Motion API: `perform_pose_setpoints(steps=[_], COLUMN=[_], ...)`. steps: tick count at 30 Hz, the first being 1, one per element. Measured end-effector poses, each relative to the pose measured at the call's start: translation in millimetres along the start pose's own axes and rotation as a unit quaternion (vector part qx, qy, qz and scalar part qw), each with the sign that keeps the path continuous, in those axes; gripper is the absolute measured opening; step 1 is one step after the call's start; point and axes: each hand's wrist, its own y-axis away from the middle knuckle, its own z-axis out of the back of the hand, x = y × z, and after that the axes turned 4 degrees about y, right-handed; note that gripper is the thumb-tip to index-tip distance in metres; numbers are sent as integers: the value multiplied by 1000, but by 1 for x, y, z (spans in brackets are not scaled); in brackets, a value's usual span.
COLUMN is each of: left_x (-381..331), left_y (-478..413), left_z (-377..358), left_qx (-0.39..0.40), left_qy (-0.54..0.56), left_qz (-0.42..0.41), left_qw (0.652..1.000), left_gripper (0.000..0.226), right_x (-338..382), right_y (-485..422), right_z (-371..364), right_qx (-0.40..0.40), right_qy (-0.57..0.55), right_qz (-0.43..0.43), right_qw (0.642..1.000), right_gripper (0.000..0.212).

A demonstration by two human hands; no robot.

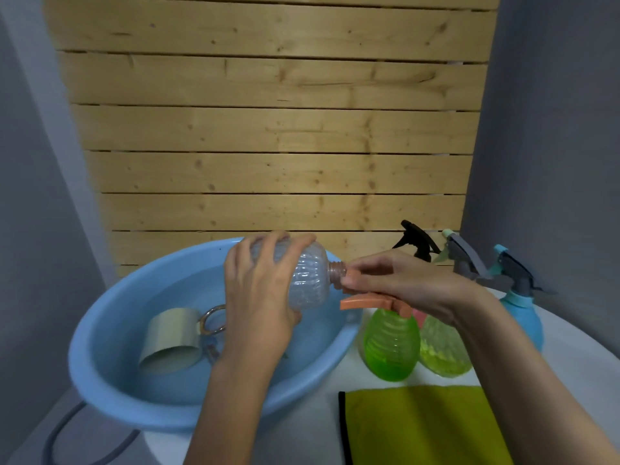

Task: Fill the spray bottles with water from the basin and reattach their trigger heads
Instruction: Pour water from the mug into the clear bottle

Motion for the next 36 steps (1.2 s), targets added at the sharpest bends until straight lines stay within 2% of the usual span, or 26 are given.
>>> perform_pose_setpoints(steps=[3, 6, 9, 13, 18, 26, 36], left_x=[0, 3, 6, 6, 3, 9, 5], left_y=[2, 3, 4, 5, 4, 1, 0], left_z=[1, 1, 1, 0, -1, -1, -3], left_qx=[26, 38, 53, 64, 72, 118, 135], left_qy=[1, 8, 18, 42, 50, 70, 55], left_qz=[-13, -14, -10, 3, 10, 47, 52], left_qw=[1000, 999, 998, 997, 996, 989, 988], left_gripper=[111, 112, 110, 106, 102, 102, 103], right_x=[-3, -5, -8, -11, -19, -25, -40], right_y=[7, 13, 17, 24, 30, 47, 86], right_z=[3, 7, 13, 21, 27, 41, 65], right_qx=[-3, -1, 12, 40, 66, 56, 73], right_qy=[-9, 21, 56, 139, 178, 200, 130], right_qz=[7, 10, -14, -37, -69, -92, -68], right_qw=[1000, 1000, 998, 989, 979, 974, 987], right_gripper=[23, 30, 29, 14, 17, 12, 15])
